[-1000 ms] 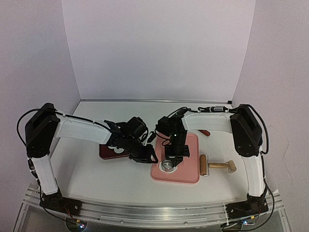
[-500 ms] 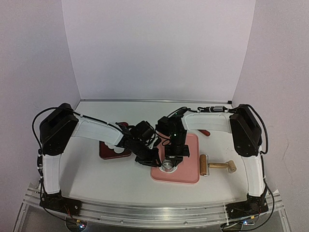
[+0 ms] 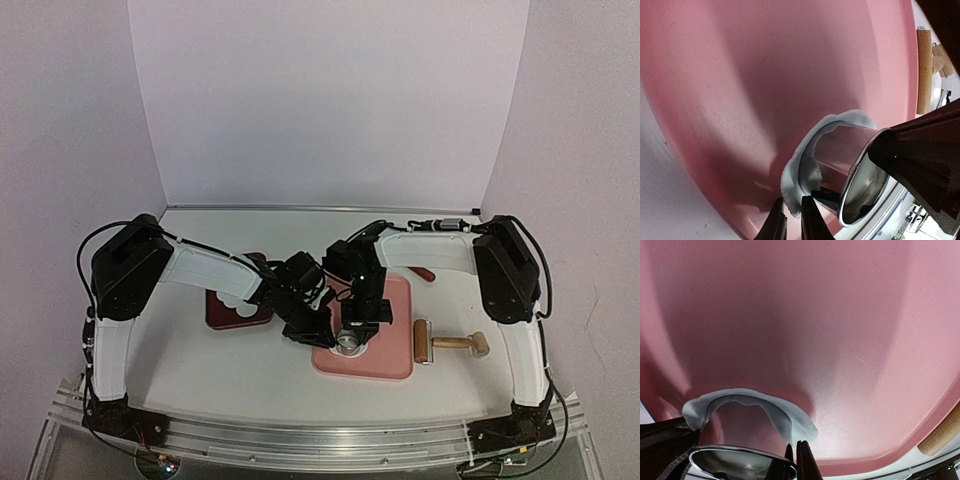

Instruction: Roll out the dumpling wrappers from the dough

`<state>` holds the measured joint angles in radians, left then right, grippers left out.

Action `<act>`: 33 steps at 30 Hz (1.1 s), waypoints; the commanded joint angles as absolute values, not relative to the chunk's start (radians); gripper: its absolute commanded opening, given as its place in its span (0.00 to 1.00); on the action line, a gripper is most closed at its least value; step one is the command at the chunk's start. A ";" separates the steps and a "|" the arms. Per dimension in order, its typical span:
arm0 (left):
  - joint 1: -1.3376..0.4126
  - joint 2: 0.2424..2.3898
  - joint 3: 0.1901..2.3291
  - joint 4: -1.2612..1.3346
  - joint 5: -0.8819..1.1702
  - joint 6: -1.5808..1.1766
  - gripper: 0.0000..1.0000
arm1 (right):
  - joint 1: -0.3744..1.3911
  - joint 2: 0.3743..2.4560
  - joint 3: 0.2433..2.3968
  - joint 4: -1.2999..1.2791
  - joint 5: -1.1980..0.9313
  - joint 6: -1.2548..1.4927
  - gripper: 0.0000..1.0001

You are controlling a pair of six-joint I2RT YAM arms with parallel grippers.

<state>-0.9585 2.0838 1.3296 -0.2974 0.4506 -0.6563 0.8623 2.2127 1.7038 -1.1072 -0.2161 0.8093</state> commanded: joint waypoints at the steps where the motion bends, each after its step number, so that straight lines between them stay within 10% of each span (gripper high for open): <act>1: -0.965 2.138 1.351 -0.263 0.484 -0.667 0.10 | 0.888 2.360 1.644 -1.048 -0.152 0.811 0.00; 33: -0.968 1.975 1.161 -0.057 0.531 -0.714 0.02 | 0.911 2.419 1.670 -1.107 -0.103 0.802 0.00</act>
